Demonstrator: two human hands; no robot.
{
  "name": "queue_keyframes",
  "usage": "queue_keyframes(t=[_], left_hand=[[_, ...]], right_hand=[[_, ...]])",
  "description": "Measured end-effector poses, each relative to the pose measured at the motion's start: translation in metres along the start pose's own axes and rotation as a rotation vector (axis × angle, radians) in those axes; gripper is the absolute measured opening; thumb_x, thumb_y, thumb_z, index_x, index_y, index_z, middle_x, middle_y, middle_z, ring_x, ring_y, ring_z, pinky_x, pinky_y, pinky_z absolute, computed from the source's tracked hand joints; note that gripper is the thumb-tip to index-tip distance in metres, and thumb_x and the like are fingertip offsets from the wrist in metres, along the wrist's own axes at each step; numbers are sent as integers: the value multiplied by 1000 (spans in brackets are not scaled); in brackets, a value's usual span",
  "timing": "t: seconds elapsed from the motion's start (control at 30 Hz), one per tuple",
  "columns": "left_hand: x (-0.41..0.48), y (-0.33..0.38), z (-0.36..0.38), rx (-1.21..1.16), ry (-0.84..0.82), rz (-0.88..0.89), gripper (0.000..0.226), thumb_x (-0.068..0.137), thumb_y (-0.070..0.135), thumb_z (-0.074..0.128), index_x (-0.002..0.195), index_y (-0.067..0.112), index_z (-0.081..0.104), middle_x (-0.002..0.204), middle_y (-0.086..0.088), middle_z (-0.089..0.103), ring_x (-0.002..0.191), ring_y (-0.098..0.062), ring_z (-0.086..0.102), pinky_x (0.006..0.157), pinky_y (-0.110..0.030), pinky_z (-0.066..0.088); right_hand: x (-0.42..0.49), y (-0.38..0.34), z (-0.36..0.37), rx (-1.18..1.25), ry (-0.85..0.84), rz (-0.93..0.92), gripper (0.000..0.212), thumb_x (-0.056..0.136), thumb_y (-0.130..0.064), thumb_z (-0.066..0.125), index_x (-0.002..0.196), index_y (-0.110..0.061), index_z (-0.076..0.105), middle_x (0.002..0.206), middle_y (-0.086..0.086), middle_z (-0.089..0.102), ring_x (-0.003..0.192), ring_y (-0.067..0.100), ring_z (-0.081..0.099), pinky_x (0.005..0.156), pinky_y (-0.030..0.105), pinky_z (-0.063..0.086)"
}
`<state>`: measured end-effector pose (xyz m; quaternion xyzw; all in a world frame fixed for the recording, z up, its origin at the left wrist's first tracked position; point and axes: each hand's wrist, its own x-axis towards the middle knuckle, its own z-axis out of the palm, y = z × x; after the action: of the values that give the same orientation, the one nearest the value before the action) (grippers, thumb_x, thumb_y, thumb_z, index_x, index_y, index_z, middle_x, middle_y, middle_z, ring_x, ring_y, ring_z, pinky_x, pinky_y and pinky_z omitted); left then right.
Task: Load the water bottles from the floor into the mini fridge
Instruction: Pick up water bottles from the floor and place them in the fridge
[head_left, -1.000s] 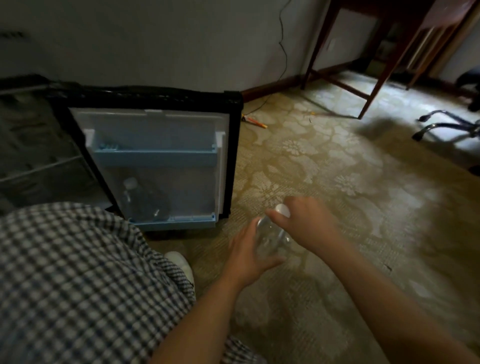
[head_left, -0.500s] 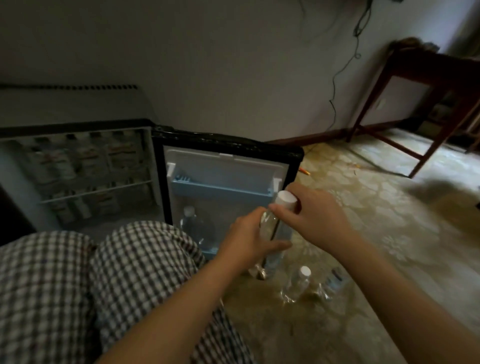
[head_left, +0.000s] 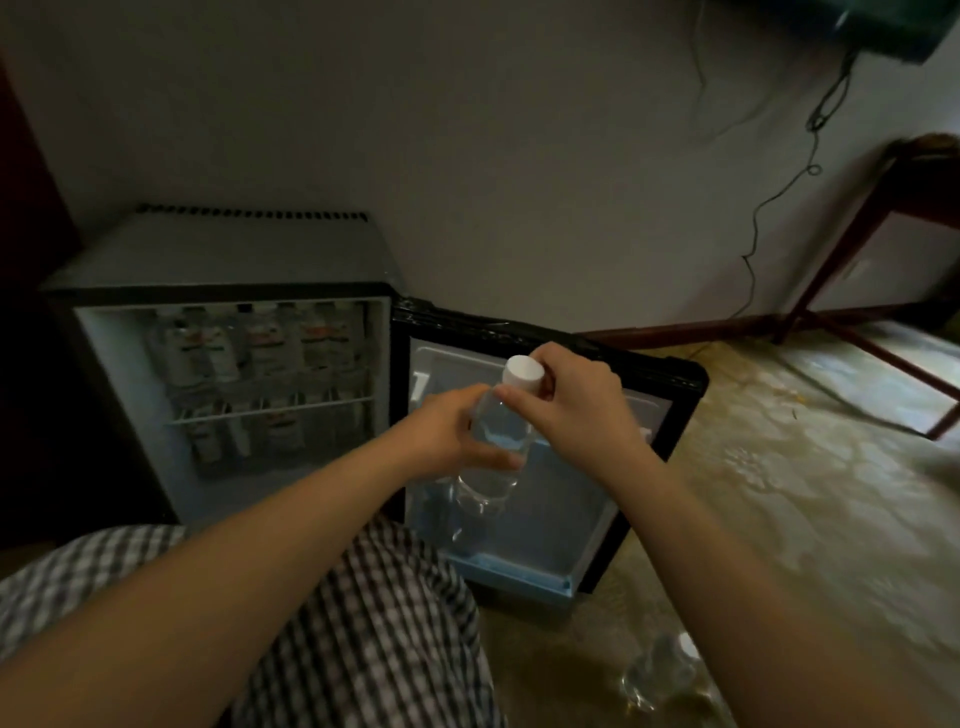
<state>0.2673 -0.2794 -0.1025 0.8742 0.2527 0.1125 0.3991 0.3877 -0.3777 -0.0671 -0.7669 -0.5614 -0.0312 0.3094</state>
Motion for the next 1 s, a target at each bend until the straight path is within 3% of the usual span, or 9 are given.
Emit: queue_keyframes(t=[0.07, 0.13, 0.23, 0.37, 0.6, 0.77, 1.0], left_hand=[[6, -13, -5, 107, -16, -61, 68, 69, 45, 76, 130, 30, 47, 95, 13, 57, 84, -7, 56, 71, -20, 45], [13, -25, -5, 202, -51, -114, 69, 69, 48, 75, 130, 28, 48, 113, 2, 60, 101, -16, 58, 81, -26, 46], [28, -46, 4, 224, -135, -154, 63, 72, 45, 74, 129, 27, 51, 122, 2, 59, 108, -17, 57, 84, -25, 45], [44, -86, 18, 231, -267, -261, 58, 77, 46, 69, 125, 20, 52, 116, -5, 62, 102, -22, 59, 92, -38, 51], [67, -128, 39, 90, -452, -342, 46, 80, 22, 70, 120, 8, 51, 106, -7, 62, 100, -24, 62, 94, -37, 51], [85, -143, 51, 158, -608, -407, 70, 80, 18, 70, 140, 12, 34, 134, -9, 50, 120, -25, 53, 102, -37, 46], [98, -154, 61, 177, -679, -477, 70, 78, 9, 71, 140, 9, 37, 140, -12, 45, 124, -28, 50, 101, -41, 47]], right_hand=[[7, -1, 18, -25, -25, 7, 35, 82, -48, 62, 93, -16, 55, 82, 1, 63, 81, 23, 61, 69, 36, 46], [10, 2, 39, -62, -36, 11, 37, 83, -51, 59, 94, -16, 53, 87, 5, 66, 86, 28, 61, 68, 34, 40], [13, 12, 67, -97, -46, 26, 41, 85, -53, 55, 97, -14, 52, 88, 7, 68, 88, 32, 62, 65, 32, 33], [9, 28, 100, -92, -113, 32, 39, 87, -49, 56, 100, -12, 54, 88, 8, 69, 84, 30, 63, 64, 33, 38], [-3, 64, 152, -138, -230, 111, 39, 88, -49, 52, 105, -13, 49, 98, 10, 68, 92, 32, 63, 69, 33, 37], [-6, 82, 173, -176, -347, 191, 40, 90, -48, 50, 109, -13, 45, 105, 11, 66, 98, 34, 62, 78, 37, 44], [-12, 91, 190, -188, -417, 243, 39, 94, -43, 45, 119, -14, 42, 114, 10, 63, 105, 34, 59, 81, 37, 43]])
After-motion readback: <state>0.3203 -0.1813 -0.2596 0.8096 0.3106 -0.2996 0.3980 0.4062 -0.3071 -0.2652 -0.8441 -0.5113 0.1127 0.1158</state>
